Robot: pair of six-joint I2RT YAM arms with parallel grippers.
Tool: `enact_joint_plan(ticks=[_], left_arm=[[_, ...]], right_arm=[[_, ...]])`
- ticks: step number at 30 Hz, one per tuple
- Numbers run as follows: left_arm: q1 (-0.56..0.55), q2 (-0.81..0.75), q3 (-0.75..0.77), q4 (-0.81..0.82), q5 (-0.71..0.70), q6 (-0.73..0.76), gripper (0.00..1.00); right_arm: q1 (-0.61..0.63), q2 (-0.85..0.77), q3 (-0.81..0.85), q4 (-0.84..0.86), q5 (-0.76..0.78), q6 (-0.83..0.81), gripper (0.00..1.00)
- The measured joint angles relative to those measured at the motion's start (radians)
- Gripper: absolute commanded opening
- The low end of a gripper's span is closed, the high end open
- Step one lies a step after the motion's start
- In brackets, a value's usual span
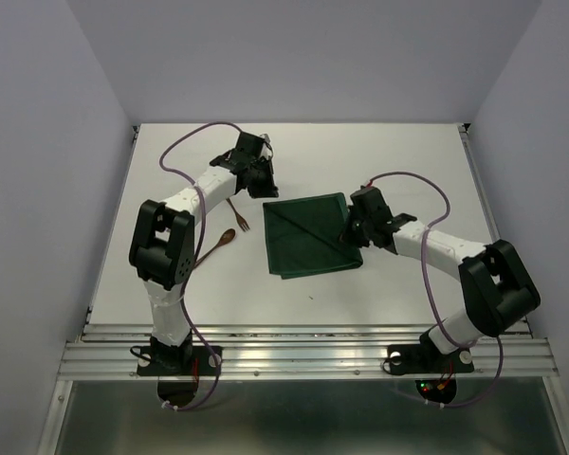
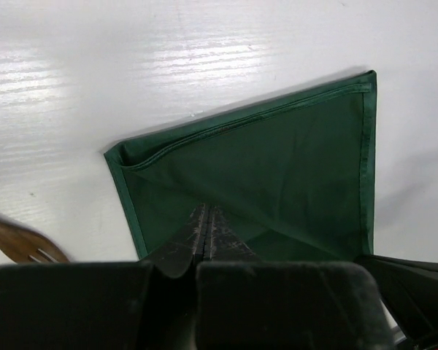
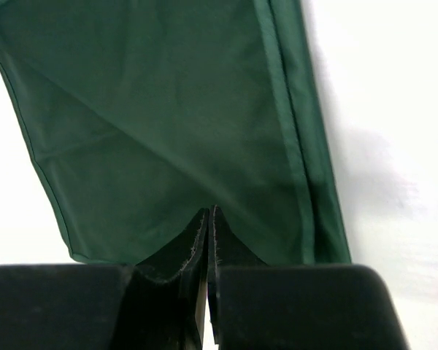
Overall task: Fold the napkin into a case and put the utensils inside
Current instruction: Smooth out the upper triangle-folded napkin at the center of the board.
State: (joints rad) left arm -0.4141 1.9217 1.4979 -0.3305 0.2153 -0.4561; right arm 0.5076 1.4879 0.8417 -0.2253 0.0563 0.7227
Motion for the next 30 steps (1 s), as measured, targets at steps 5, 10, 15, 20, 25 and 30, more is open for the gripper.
enact_joint_plan(ticks=[5,10,15,20,25,30], left_arm=[[-0.005,0.017,-0.002,0.006,-0.042,-0.002,0.00],[-0.005,0.093,-0.002,0.013,-0.086,-0.002,0.00],[-0.003,0.167,0.011,0.020,-0.109,-0.004,0.00],[-0.003,0.167,0.016,0.024,-0.130,-0.004,0.00],[-0.006,0.146,0.015,0.018,-0.137,-0.004,0.00],[-0.023,0.069,0.005,0.016,-0.104,-0.008,0.00]], right_arm=[[0.005,0.120,0.069,0.027,0.000,0.004,0.05],[0.005,0.215,0.085,0.040,-0.001,0.016,0.05],[0.005,0.227,0.094,0.062,0.008,0.017,0.05],[0.005,0.214,0.095,0.048,0.015,0.006,0.05],[0.010,0.200,0.158,0.017,0.016,-0.013,0.06],[0.037,0.244,0.279,0.032,0.012,-0.024,0.05]])
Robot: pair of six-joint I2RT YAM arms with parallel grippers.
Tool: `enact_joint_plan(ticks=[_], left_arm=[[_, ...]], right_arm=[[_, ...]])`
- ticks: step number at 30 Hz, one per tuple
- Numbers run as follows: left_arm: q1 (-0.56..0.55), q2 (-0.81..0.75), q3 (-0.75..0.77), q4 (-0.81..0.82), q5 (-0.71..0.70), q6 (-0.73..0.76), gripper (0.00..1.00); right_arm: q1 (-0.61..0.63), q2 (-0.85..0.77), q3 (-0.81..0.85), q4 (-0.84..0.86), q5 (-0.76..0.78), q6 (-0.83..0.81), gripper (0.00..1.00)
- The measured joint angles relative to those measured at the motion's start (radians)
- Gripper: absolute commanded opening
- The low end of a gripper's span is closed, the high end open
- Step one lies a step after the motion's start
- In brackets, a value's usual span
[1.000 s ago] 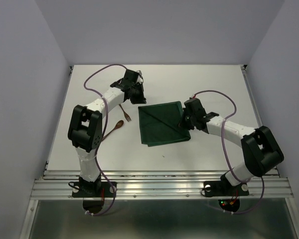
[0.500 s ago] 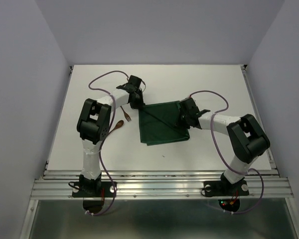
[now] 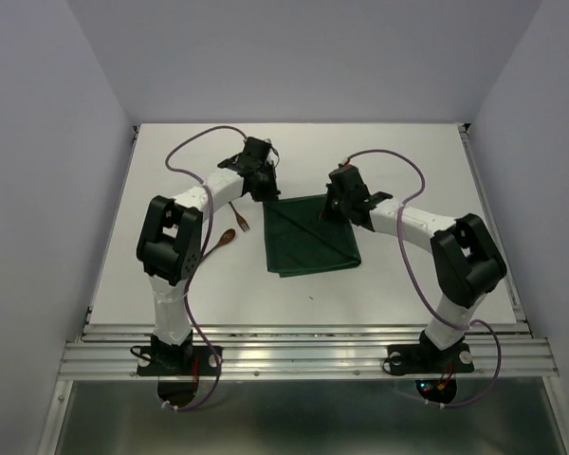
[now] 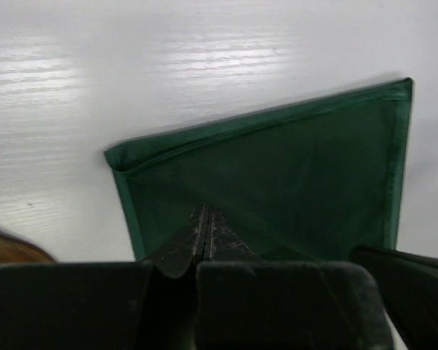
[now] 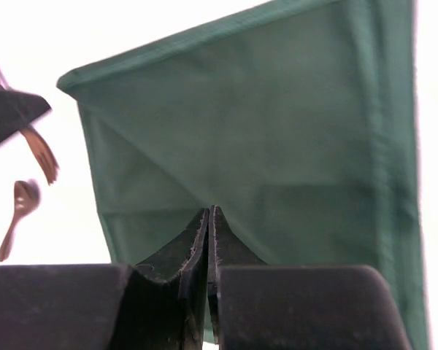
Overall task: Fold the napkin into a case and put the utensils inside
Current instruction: Smooth out the upper triangle-folded napkin at the center of the board.
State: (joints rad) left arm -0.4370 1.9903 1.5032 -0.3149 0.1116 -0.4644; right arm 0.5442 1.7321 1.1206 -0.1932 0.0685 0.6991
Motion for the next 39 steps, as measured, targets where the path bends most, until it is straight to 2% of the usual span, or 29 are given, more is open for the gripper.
enact_joint_plan(ticks=[9,16,20,24,30,35,39], left_arm=[[-0.067,-0.014,-0.045,0.042,0.122,-0.045,0.00],[-0.076,0.074,-0.050,0.072,0.174,-0.063,0.00],[-0.076,0.092,-0.050,0.072,0.180,-0.065,0.00],[-0.076,0.092,-0.051,0.072,0.179,-0.064,0.00],[-0.076,0.047,-0.063,0.061,0.158,-0.052,0.00],[-0.077,0.039,-0.068,0.062,0.145,-0.040,0.00],[-0.081,0.039,-0.071,0.058,0.137,-0.037,0.00]], right_arm=[[0.019,0.210,0.090,0.046,-0.069,0.025,0.05],[0.018,0.216,0.095,0.058,-0.081,0.031,0.06],[0.019,0.159,0.075,0.037,-0.066,0.028,0.06],[0.019,0.030,0.036,0.014,-0.034,0.022,0.06],[0.019,-0.127,-0.108,0.016,0.011,0.024,0.08],[0.019,-0.122,-0.232,-0.017,0.048,0.042,0.07],[0.018,-0.095,-0.250,-0.019,0.059,0.053,0.07]])
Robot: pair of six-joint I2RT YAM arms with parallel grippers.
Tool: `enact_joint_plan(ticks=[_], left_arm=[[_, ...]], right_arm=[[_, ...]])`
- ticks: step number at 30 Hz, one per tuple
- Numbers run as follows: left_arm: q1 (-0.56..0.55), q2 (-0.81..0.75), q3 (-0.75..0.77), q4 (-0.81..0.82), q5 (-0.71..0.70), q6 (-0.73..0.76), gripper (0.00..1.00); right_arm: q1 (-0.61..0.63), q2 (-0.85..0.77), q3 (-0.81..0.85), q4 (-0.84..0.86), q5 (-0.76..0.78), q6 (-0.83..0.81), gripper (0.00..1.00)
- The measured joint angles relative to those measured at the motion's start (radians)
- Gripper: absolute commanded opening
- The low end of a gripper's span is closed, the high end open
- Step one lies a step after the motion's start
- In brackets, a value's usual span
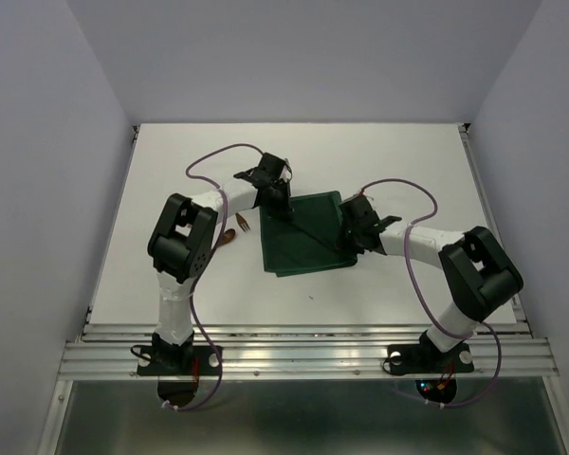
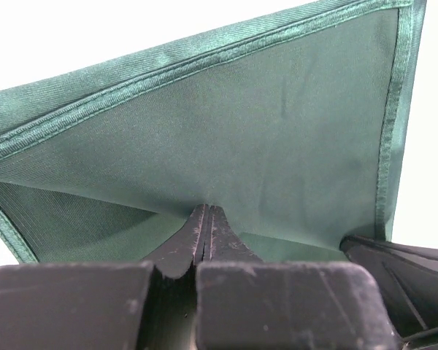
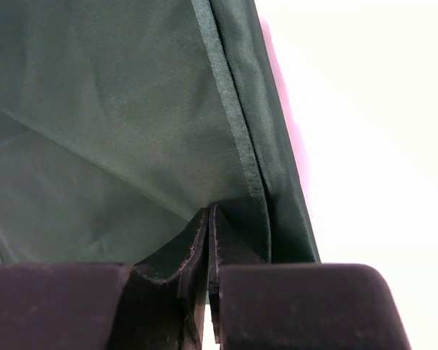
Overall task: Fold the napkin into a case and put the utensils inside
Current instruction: Smooth out the upper triangle-folded napkin at the center of the board.
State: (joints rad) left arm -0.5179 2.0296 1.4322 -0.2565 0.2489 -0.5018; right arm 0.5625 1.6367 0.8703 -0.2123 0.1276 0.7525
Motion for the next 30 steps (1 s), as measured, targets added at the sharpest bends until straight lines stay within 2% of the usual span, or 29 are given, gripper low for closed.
enact_joint_plan(ticks=[4,13,22,30], left_arm=[[-0.014,0.000,0.000,-0.003,-0.014,0.005,0.00],[-0.064,-0.005,0.000,-0.011,-0.012,0.008,0.00],[-0.070,0.003,0.000,-0.014,-0.007,0.012,0.00],[-0.070,0.003,0.058,-0.067,-0.023,0.035,0.00]], right_arm=[[0.001,-0.011,0.000,-0.013,0.005,-0.001,0.08],[0.001,-0.167,-0.002,-0.072,0.076,-0.011,0.09],[0.001,-0.108,-0.093,-0.066,0.089,0.001,0.08],[0.001,-0.142,-0.093,-0.092,0.106,-0.003,0.08]])
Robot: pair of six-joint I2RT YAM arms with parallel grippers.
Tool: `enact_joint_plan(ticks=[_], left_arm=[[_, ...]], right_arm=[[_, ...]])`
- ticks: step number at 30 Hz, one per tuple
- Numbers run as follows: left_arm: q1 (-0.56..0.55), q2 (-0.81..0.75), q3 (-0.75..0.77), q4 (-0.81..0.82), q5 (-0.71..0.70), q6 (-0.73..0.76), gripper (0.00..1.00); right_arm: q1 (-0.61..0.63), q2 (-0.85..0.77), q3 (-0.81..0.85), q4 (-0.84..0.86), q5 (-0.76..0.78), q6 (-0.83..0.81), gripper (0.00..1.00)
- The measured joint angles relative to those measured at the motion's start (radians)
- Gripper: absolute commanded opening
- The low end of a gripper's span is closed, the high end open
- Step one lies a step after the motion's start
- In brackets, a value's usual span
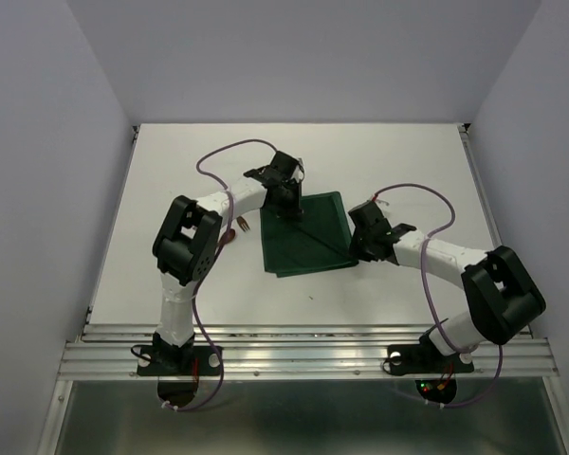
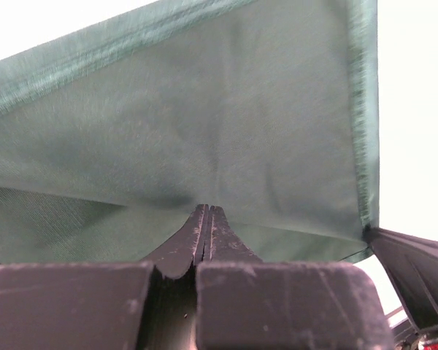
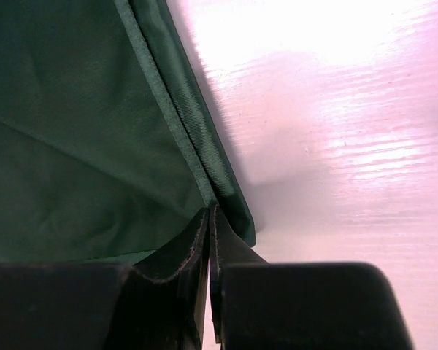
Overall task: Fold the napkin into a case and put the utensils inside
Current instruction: Smooth out the upper triangle-folded napkin at the center of the board.
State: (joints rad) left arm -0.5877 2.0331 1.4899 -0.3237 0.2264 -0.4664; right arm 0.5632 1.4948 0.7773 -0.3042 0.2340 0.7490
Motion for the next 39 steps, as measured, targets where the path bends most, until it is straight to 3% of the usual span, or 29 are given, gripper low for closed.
enact_joint_plan(ticks=[6,19,27,39], left_arm=[[0.019,0.000,0.066,-0.028,-0.023,0.022,0.00],[0.143,0.005,0.073,-0.062,-0.062,0.040,0.00],[0.144,0.094,0.076,-0.027,-0.061,0.035,0.00],[0.145,0.099,0.097,-0.048,-0.084,0.048,0.00]], right_arm=[[0.000,-0.042,0.050,-0.028,0.026,-0.018,0.09],[0.000,0.035,0.079,-0.020,0.029,-0.027,0.10],[0.000,0.045,0.080,-0.018,0.028,-0.039,0.15],[0.000,0.005,0.081,-0.024,0.040,-0.047,0.16]])
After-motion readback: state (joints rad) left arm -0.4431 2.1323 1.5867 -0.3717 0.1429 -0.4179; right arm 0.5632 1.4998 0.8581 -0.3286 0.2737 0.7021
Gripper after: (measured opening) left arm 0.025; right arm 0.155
